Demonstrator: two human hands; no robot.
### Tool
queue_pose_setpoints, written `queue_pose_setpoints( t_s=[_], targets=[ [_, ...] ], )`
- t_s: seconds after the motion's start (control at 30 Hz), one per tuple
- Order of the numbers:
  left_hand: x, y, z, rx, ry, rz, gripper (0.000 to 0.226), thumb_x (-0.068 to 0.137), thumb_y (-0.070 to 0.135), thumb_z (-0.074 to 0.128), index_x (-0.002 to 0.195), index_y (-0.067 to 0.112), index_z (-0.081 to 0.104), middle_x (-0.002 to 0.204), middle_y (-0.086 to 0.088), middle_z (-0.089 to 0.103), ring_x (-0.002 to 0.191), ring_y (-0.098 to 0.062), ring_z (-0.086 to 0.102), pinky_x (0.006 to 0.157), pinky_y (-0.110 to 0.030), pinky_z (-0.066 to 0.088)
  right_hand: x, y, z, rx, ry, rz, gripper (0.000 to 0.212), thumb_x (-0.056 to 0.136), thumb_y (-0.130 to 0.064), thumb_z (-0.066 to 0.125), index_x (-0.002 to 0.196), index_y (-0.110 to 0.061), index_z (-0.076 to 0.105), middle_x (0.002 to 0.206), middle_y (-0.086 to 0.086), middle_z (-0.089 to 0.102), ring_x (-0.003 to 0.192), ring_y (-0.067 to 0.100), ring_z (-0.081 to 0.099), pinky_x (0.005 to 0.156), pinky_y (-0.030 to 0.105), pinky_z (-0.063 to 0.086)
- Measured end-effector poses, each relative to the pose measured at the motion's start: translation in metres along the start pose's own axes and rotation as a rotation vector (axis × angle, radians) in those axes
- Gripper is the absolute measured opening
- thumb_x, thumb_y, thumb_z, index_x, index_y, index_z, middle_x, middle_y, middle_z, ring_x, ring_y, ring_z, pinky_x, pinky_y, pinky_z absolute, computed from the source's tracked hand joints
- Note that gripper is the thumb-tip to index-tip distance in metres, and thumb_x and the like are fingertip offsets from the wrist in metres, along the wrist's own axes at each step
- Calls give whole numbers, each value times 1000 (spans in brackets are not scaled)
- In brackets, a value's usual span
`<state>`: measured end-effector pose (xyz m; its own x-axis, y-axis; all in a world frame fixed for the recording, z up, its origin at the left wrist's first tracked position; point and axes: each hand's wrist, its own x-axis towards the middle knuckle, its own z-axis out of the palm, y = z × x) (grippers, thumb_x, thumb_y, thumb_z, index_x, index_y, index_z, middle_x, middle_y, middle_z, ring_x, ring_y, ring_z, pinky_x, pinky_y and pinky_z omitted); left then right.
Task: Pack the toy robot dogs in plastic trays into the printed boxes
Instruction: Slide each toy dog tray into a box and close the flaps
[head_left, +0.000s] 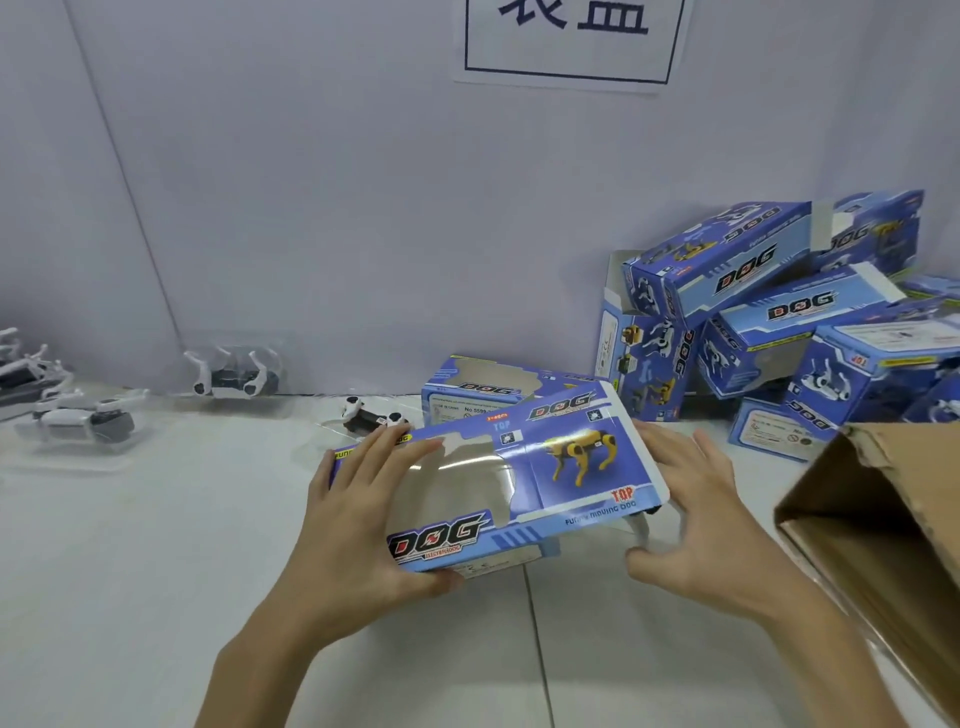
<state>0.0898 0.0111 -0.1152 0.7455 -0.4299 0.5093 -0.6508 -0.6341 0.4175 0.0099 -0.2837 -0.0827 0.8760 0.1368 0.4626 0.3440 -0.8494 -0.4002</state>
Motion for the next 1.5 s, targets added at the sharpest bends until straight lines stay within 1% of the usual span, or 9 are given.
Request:
queue_pose_setpoints(
  t_s=[0.13,0.2,0.33,0.47,0.7,1.03,1.17,1.4,1.5],
  targets=[
    [0,-3,-6,4,-70,-23,97,49,79,65,137,57,31,150,38,12,148,10,3,125,-38,2,0,-5,0,55,-23,-30,67,59,-39,59,121,-58,46,131,-47,39,124,-15,37,115,17,17],
    [1,-3,-9,29,-152,-41,95,47,83,60,133,64,25,149,41,5,148,11,1,123,-31,0,-2,-10,1,172,-97,-14,47,62,-30,61,103,-52,55,97,-26,56,85,4,49,80,20,46],
    [1,-5,-11,151,-324,-90,95,43,90,52,129,72,17,160,25,13,148,9,0,120,-26,-2,-3,-13,11,231,-289,-7,64,71,-9,59,98,-67,58,103,-42,58,90,-2,57,75,2,41],
    [0,-7,-9,155,-421,-91,92,42,91,54,126,75,19,160,26,14,148,8,1,121,-28,-3,-6,-15,27,243,-333,-44,60,79,8,54,116,-39,63,111,-67,34,109,-37,34,84,-10,26],
    [1,-9,-14,21,-252,-174,97,39,88,60,129,60,40,131,39,37,118,2,40,114,-34,26,3,-19,33,24,40,-100,46,74,-17,66,107,-48,72,118,-52,44,130,-9,37,118,25,6],
    [5,15,0,-514,176,-529,99,32,71,76,126,50,54,125,24,60,107,-3,61,95,-42,51,5,1,17,399,763,240,39,86,12,60,83,-26,70,95,4,70,87,4,61,79,12,44],
    [5,30,2,-1005,90,-548,92,45,58,84,130,38,56,113,9,73,92,-7,73,65,-28,59,12,2,28,629,654,390,33,95,3,53,87,-23,71,94,-5,73,85,12,64,78,22,47],
    [-7,37,16,-1647,-174,-513,79,28,58,99,98,25,82,109,-16,75,89,-35,75,66,-43,62,11,-10,36,1044,184,358,39,92,-40,55,129,-29,63,130,-9,66,117,8,63,91,32,46],
    [-4,41,23,-1582,-200,-488,77,44,60,95,109,22,79,117,-15,73,98,-33,73,73,-42,62,5,-20,42,1276,-41,374,58,61,-61,84,110,-31,77,110,-1,75,96,20,73,74,31,58]
  ],
)
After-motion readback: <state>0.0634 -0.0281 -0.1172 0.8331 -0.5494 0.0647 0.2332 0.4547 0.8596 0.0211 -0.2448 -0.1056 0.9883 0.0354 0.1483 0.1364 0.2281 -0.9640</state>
